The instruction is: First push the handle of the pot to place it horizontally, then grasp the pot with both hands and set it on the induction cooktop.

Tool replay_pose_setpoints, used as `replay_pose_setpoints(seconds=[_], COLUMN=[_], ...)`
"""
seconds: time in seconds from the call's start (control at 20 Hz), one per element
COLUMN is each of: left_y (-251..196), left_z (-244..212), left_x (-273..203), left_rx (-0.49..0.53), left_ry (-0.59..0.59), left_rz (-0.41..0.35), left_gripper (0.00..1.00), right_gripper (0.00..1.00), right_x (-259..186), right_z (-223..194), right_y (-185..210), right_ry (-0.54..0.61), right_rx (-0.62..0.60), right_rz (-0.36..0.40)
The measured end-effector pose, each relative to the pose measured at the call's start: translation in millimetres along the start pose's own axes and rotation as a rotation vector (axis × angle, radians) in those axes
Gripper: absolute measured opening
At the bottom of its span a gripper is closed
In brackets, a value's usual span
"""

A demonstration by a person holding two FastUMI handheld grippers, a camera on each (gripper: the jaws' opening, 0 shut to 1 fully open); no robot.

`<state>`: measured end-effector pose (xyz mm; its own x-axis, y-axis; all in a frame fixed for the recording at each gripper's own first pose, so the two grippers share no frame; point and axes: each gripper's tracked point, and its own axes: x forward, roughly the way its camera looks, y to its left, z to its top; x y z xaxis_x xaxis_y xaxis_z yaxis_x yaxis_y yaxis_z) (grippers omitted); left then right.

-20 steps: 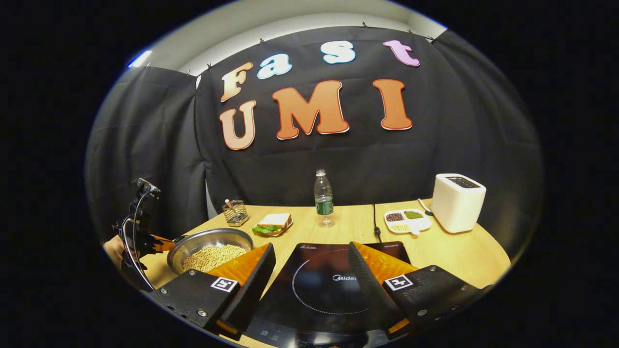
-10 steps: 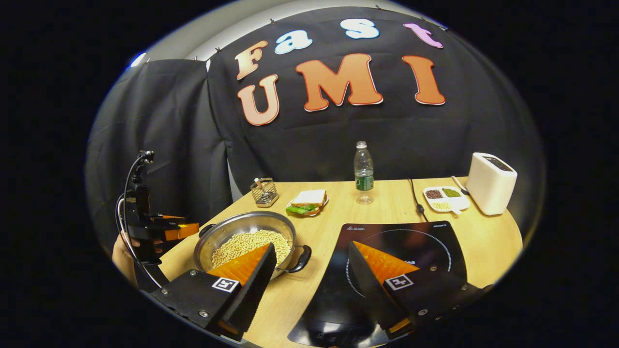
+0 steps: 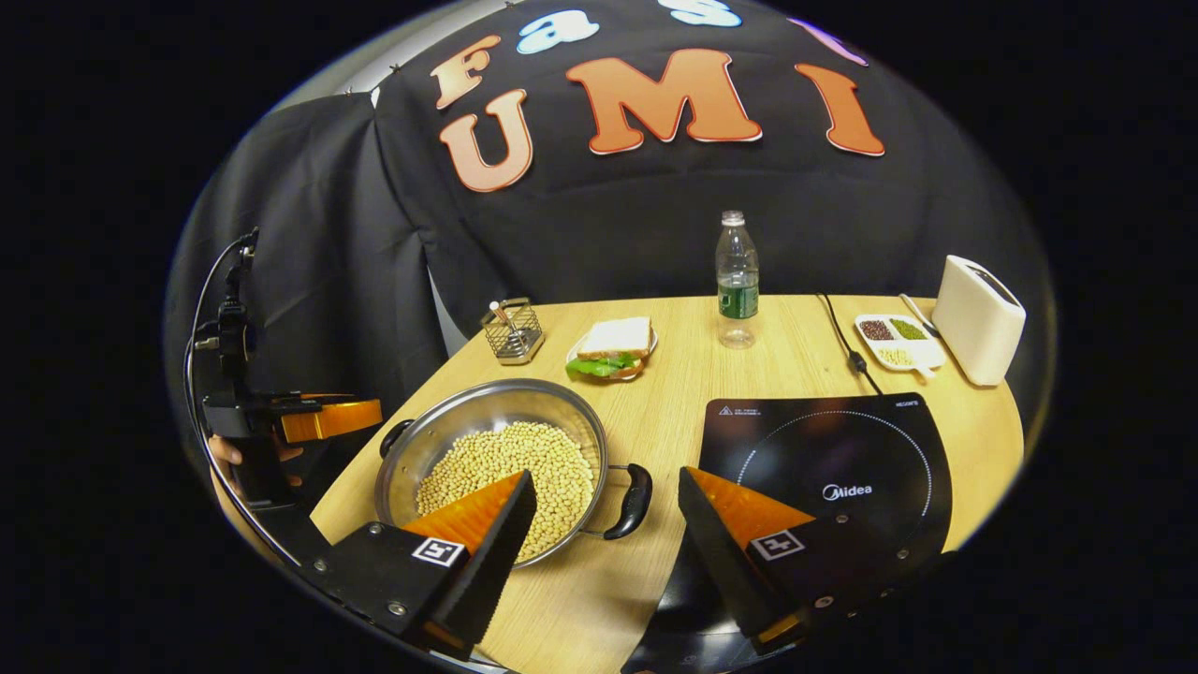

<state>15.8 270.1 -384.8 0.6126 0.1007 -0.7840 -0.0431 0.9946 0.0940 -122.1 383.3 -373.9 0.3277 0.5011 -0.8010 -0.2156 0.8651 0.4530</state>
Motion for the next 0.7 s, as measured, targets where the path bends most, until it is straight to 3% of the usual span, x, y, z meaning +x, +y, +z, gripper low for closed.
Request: replay_pose_setpoints(seconds=[0.25, 0.4, 0.7], left_y=[13, 7, 21], left_z=[-22, -45, -54], left_x=[28, 37, 54], left_rx=[0.012, -0.001, 0.034], left_ry=[0.1, 0.166, 0.142], left_rz=[0.013, -0.033, 0.023], left_gripper=[0.87, 0.88, 0.88], right_gripper=[0.95, 0.95, 0.93], right_x=[24, 39, 58], right_z=[-23, -34, -52], right_y=[-2, -1, 0], right_ry=[0.109, 0.155, 0.2], right_rx=[0.019, 0.025, 0.034], right_rz=[-0.038, -0.046, -0.068])
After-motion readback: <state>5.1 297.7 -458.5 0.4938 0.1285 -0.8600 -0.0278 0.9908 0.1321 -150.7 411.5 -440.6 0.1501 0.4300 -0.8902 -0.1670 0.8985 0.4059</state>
